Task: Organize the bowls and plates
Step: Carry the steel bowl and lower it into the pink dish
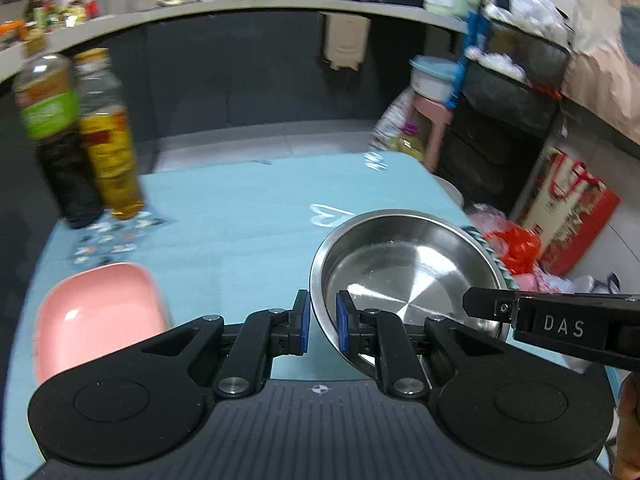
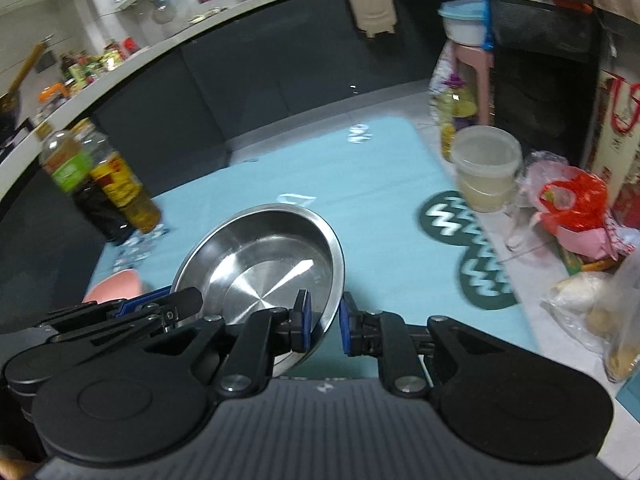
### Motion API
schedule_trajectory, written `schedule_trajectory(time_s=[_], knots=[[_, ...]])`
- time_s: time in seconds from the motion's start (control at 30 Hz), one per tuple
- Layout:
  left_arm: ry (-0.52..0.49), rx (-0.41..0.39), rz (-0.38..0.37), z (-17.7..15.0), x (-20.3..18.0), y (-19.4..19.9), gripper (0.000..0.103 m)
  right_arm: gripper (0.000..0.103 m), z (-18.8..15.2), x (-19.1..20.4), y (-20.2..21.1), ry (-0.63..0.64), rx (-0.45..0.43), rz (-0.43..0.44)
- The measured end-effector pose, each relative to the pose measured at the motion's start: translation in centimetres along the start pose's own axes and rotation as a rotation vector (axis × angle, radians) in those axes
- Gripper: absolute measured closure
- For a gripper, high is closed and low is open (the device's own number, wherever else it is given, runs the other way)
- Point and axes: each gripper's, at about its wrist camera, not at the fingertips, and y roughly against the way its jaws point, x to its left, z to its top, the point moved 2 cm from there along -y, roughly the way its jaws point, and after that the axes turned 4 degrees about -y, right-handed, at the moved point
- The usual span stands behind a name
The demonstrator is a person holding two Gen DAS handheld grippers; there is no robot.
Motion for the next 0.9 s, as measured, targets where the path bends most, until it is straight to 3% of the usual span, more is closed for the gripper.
schedule_trajectory(time_s=[0.27,0.43,0.9], knots=[[0.095,-0.046,0.11,-2.3,7.0,2.6,0.09,0.086,-1.8,6.2,-2.5,0.068,0.051,0.089],[0.171,-0.043,0.129,-4.2,10.5,3.3,0.09,0.086,-2.7,9.3,-3.3,0.095,0.069,0.123],[0.264,-0.065,0.203,-6.5,16.2,3.9,0.089,0.085,-4.6,15.4,-5.8,0.184,0.127,0.122]])
